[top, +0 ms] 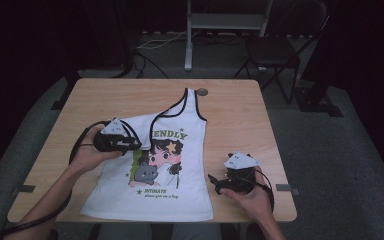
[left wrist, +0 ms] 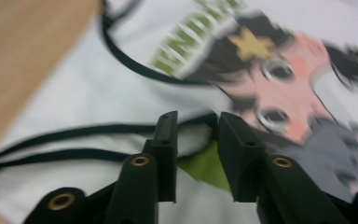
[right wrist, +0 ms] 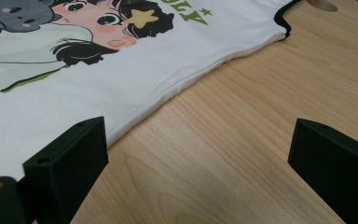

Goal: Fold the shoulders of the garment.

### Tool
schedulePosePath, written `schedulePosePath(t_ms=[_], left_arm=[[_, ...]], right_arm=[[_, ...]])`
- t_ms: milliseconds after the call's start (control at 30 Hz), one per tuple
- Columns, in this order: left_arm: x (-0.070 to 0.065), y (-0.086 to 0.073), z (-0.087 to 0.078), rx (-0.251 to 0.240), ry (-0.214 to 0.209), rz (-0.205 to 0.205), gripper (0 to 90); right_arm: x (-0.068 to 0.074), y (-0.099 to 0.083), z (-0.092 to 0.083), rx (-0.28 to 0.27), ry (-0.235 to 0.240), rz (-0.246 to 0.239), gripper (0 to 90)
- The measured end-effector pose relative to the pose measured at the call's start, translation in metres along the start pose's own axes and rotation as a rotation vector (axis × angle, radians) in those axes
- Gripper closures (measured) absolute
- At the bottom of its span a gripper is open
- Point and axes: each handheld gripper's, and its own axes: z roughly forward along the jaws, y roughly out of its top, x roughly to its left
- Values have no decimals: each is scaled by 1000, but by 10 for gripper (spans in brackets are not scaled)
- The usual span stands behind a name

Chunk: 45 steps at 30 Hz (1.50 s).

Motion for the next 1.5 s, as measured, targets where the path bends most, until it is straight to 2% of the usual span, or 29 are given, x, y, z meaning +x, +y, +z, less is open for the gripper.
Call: schedulePosePath(t_ms=[67, 100, 167, 267, 367, 633, 733, 767, 800, 900, 933, 967, 1000, 1033, 1067, 1100, 1133, 1333, 1400, 1467, 1500], left_arm=[[6, 3, 5, 9, 28, -26, 630], [8, 5, 9, 10, 30, -45, 621], [8, 7, 18, 32, 32, -55, 598], [0, 8, 33, 78, 27, -20, 591], [-8, 5, 39, 111, 34, 21, 591], [-8, -3, 35, 102, 37, 20, 566], [-5, -5, 27, 55, 34, -24, 504], [0, -7, 19, 26, 14, -82, 472], [0, -7, 19, 26, 14, -82, 440], [5, -12, 5, -30, -15, -152, 398], [6, -13, 2, -47, -17, -168, 349], [8, -16, -5, -64, -29, -198, 349], [10, -22, -14, -87, -38, -230, 302], [12, -26, -20, -106, -40, -249, 300], [12, -26, -20, -106, -40, -249, 276], [15, -33, -30, -122, -43, -278, 243], [16, -37, -35, -127, -41, -286, 217], [15, -60, -66, -197, 19, -329, 216], [15, -62, -69, -208, 23, -336, 216], [13, -70, -81, -244, 54, -345, 216], [13, -70, -81, -244, 54, -345, 216]], right_arm=[[0, 0, 0, 0, 1, 3, 44], [0, 0, 0, 0, 0, 3, 44], [0, 0, 1, 1, 0, 2, 44], [0, -1, 0, 2, 1, -1, 44], [-1, -1, -1, -1, -1, 2, 44], [-3, -1, -3, -6, -6, 11, 44], [-6, 0, -3, -9, -9, 21, 44], [-8, 2, -2, -16, -9, 23, 43], [-8, 2, -2, -16, -9, 23, 43], [-12, 8, -1, -17, -11, 24, 43], [-13, 11, -1, -19, -10, 24, 43], [-13, 11, -1, -19, -10, 24, 43], [-15, 15, 1, -20, -10, 9, 43], [-16, 17, 1, -19, -11, 9, 43], [-17, 20, 1, -20, -12, 1, 43], [-18, 22, 1, -24, -14, -2, 43], [-19, 24, 1, -25, -14, 0, 43], [-26, 37, 5, -37, -20, -4, 43], [-28, 41, 5, -34, -19, -7, 43], [-30, 46, 6, -36, -21, -14, 43], [-30, 48, 6, -39, -22, -16, 43]])
